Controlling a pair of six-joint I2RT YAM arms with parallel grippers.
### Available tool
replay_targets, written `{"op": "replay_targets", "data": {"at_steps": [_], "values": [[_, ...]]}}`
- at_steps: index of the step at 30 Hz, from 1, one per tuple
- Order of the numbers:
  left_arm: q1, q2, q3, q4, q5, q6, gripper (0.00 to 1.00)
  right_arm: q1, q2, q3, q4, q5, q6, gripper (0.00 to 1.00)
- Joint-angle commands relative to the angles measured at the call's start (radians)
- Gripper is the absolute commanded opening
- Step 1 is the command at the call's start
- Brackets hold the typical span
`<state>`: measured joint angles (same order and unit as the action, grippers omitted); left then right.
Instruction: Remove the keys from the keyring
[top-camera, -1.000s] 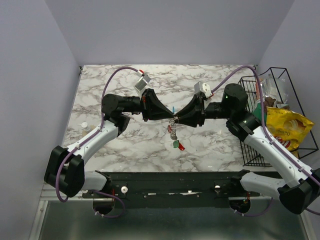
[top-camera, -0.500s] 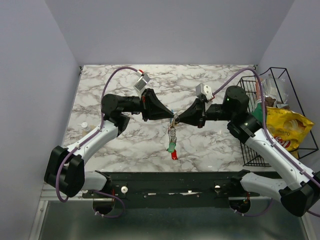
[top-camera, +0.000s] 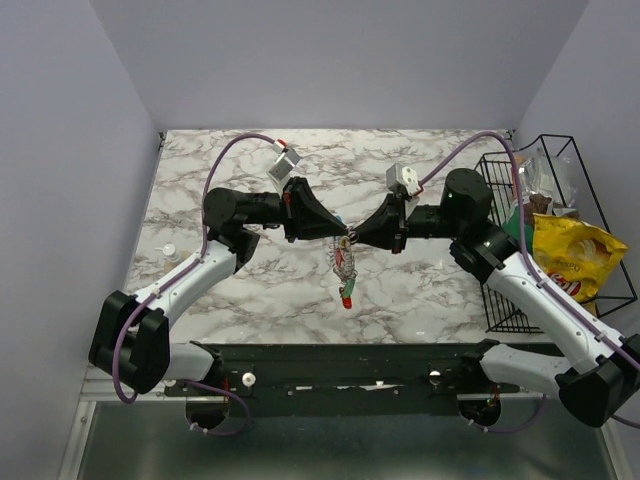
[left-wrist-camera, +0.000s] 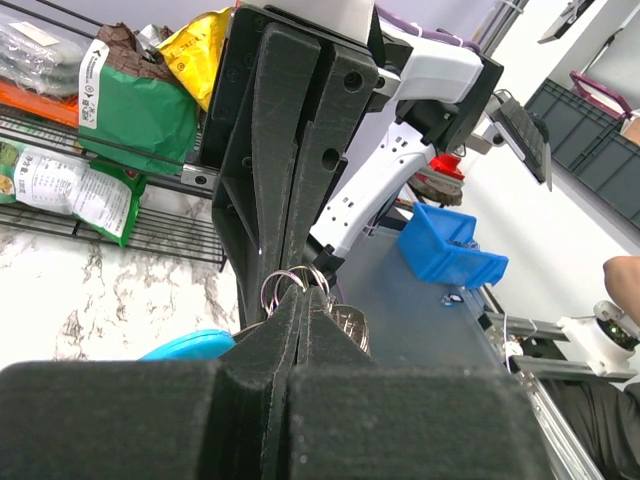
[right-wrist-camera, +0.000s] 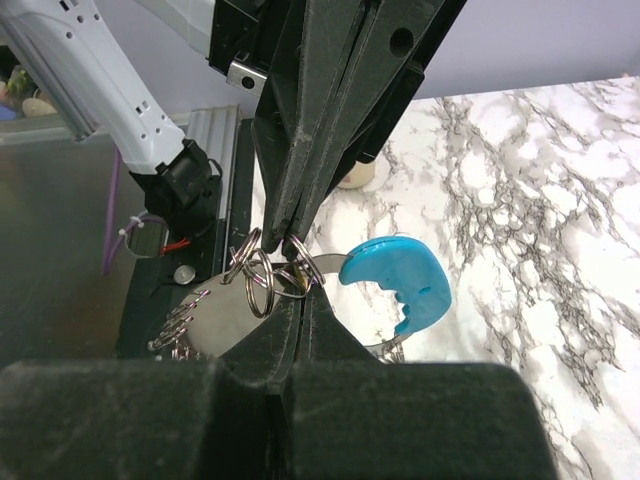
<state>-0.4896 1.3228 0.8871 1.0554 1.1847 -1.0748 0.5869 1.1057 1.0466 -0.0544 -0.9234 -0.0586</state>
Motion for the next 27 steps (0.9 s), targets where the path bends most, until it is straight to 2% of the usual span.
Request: {"op": "replay_targets", "data": {"at_steps": [1,11,13,18,24,25,27], "values": [[-0.001,-0.007,-0.004,0.043,-0.028,0.027,0.00,0.019,0.019,0.044,-0.022,-0.044,0.008,0.01],[-0.010,0.003,-0.004,0.011,-0.023,0.058,0.00,0.068,0.046,0.096,-0.111,-0.081,-0.078,0.01],[-0.015,0.004,0.000,-0.008,-0.017,0.068,0.00,0.106,0.059,0.137,-0.194,-0.028,-0.164,0.01],[-0.024,0.001,0.003,-0.063,0.001,0.102,0.00,0.122,0.063,0.190,-0.274,0.095,-0.246,0.01],[-0.024,-0.020,0.015,-0.141,0.033,0.147,0.12,0.122,0.022,0.188,-0.298,0.320,-0.317,0.01],[-0.024,-0.025,0.018,-0.156,0.041,0.153,0.20,0.122,0.008,0.188,-0.303,0.374,-0.331,0.01],[-0.024,-0.036,0.030,-0.199,0.047,0.180,0.28,0.122,-0.003,0.188,-0.312,0.428,-0.368,0.01]]}}
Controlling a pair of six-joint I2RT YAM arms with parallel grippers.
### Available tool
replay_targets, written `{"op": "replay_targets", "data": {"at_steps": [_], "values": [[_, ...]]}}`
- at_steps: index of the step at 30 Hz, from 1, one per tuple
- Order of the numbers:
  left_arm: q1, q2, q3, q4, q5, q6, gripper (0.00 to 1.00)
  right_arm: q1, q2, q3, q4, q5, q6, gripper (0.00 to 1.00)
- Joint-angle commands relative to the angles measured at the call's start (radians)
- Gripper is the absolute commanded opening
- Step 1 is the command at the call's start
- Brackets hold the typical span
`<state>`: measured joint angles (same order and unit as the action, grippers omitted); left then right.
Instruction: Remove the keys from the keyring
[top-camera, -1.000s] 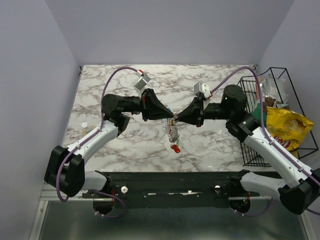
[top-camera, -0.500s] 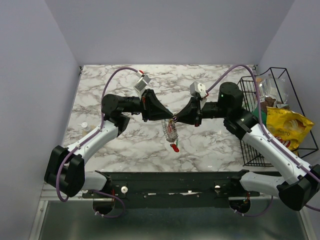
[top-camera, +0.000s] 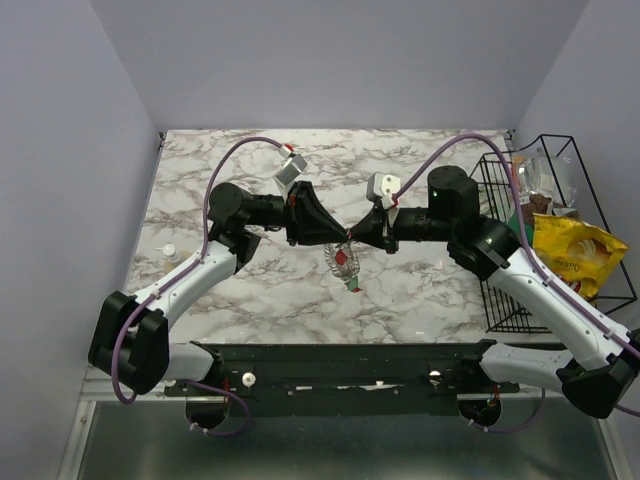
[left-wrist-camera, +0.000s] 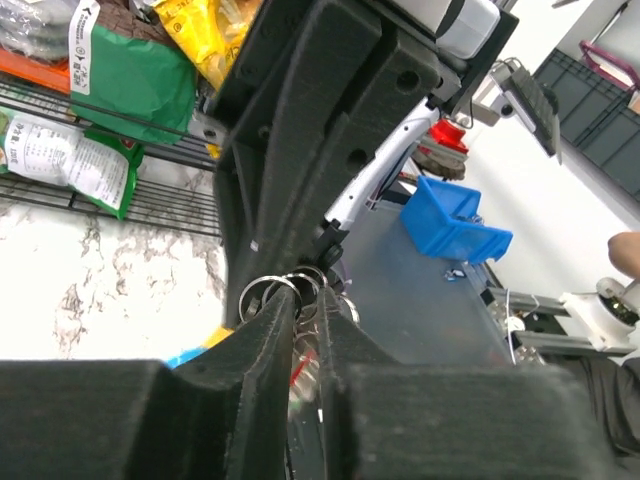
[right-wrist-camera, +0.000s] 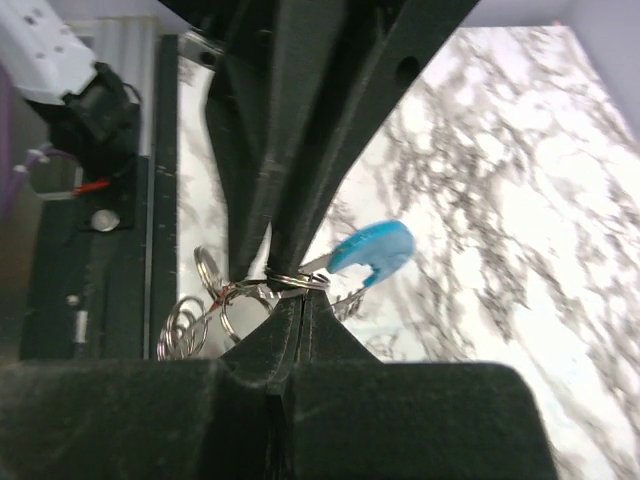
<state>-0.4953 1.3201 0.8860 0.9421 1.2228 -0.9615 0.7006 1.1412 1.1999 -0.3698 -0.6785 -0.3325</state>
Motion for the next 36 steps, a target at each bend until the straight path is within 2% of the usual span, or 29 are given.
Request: {"op": "replay_targets", "data": {"at_steps": [1,7,11,17,22,30,33,34,36], "values": [[-0.019,-0.035,0.034,-0.095,0.012,0.073,0.32,0.008,-0.050,0.035,0.002,0.221,-0.108,0.01],[-0.019,-0.045,0.045,-0.181,0.021,0.139,0.41,0.008,-0.087,0.043,-0.030,0.276,-0.187,0.01],[-0.019,-0.050,0.053,-0.239,0.004,0.187,0.43,0.008,-0.104,0.052,-0.050,0.277,-0.223,0.01],[-0.019,-0.041,0.120,-0.529,-0.074,0.363,0.43,0.008,-0.113,0.073,-0.095,0.249,-0.258,0.01],[-0.020,-0.030,0.131,-0.551,-0.088,0.374,0.42,0.013,-0.116,0.085,-0.133,0.217,-0.295,0.01],[-0.029,-0.016,0.157,-0.626,-0.115,0.420,0.28,0.033,-0.116,0.107,-0.195,0.194,-0.352,0.01],[-0.032,-0.015,0.160,-0.647,-0.123,0.435,0.14,0.040,-0.113,0.119,-0.218,0.194,-0.373,0.01],[-0.032,-0.013,0.162,-0.649,-0.126,0.440,0.05,0.043,-0.113,0.122,-0.222,0.197,-0.379,0.01],[-0.034,-0.015,0.165,-0.669,-0.131,0.455,0.01,0.050,-0.110,0.131,-0.238,0.211,-0.396,0.01]]}}
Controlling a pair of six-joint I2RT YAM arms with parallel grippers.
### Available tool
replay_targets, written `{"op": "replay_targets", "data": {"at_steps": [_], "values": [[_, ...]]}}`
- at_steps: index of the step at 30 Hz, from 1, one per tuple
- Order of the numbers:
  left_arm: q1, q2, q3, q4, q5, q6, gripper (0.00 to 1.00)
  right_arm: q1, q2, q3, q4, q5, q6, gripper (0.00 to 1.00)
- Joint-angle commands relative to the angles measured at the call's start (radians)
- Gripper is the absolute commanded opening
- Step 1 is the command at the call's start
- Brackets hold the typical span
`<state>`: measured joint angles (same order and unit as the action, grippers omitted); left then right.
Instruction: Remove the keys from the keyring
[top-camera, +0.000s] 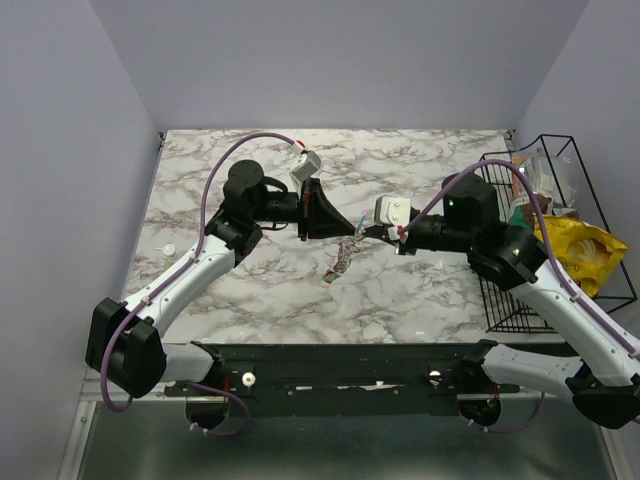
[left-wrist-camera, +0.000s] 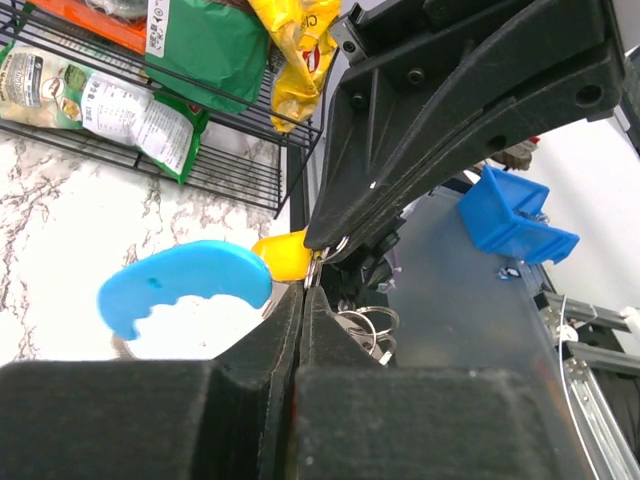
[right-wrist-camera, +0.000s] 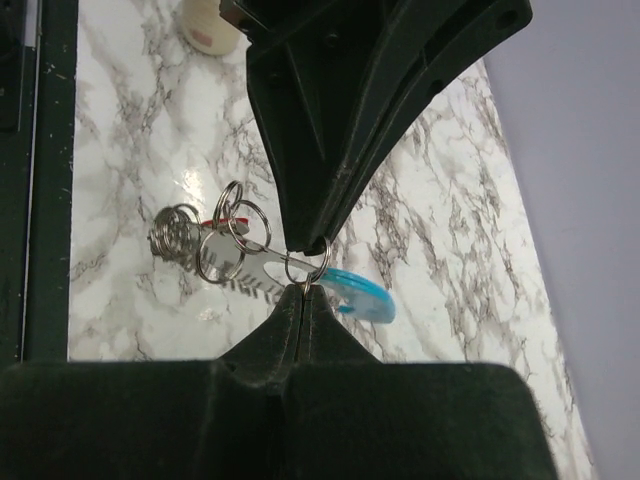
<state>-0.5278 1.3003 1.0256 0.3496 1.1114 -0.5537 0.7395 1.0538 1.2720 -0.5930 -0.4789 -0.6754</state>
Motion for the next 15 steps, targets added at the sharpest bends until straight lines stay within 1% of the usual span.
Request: {"op": "replay_targets", "data": {"at_steps": [1,7,13,15], "values": [[-0.003,0.004,0.025,-0.083,-0.021,0.054,0.00,0.012,-0.023,0.061,-0.019,0.013,-0.056,0.01],[-0.011,-0.001,0.036,-0.145,-0.035,0.107,0.00,0.023,-0.017,0.092,-0.067,0.029,-0.092,0.01],[-0.035,-0.004,0.071,-0.300,-0.090,0.224,0.00,0.050,-0.003,0.104,-0.088,0.121,-0.139,0.01],[-0.049,-0.004,0.080,-0.325,-0.100,0.253,0.00,0.070,0.009,0.110,-0.102,0.164,-0.164,0.01]]}}
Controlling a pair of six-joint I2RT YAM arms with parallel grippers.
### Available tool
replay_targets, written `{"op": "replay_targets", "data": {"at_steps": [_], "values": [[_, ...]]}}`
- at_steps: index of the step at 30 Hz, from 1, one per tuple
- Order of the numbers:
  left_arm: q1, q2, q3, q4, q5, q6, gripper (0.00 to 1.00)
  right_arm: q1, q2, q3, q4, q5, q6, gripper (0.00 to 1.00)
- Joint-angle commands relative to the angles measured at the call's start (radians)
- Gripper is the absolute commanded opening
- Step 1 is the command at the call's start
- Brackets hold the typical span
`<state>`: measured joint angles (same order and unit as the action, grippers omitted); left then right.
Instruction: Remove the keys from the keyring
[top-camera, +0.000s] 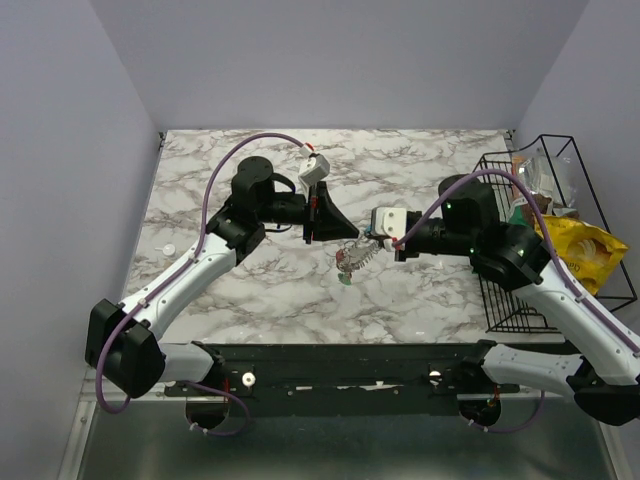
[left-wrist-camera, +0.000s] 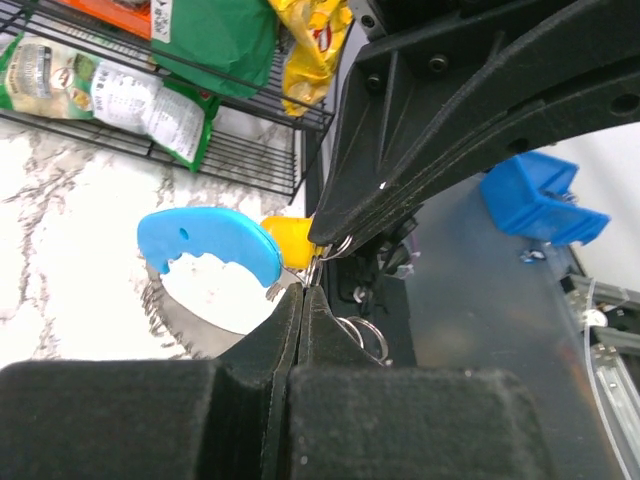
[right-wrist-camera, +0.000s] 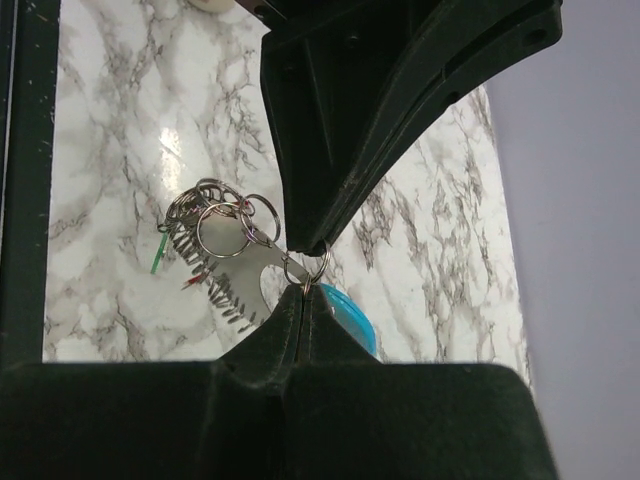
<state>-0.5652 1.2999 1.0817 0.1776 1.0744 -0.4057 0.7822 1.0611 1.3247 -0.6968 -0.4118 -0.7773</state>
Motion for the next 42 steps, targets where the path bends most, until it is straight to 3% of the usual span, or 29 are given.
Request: {"op": "replay_targets", "data": {"at_steps": [1,8,23,36,40,42], "values": [[-0.015,-0.005,0.026,-0.168,-0.073,0.108,0.00,0.035,0.005,0.057,-0.001,0.113,-0.071,0.01],[-0.039,0.001,0.030,-0.214,-0.111,0.142,0.00,0.120,0.045,0.053,-0.013,0.286,-0.155,0.01],[-0.082,0.021,0.017,-0.242,-0.140,0.166,0.00,0.252,0.143,0.084,-0.027,0.504,-0.270,0.01],[-0.082,0.039,0.014,-0.210,-0.192,0.127,0.00,0.308,0.175,0.123,-0.067,0.528,-0.277,0.01],[-0.064,0.024,0.027,-0.202,-0.183,0.116,0.37,0.308,0.154,0.088,-0.043,0.564,-0.290,0.01],[-0.041,0.006,0.032,-0.204,-0.183,0.116,0.43,0.307,0.136,0.068,-0.043,0.570,-0.290,0.01]]}}
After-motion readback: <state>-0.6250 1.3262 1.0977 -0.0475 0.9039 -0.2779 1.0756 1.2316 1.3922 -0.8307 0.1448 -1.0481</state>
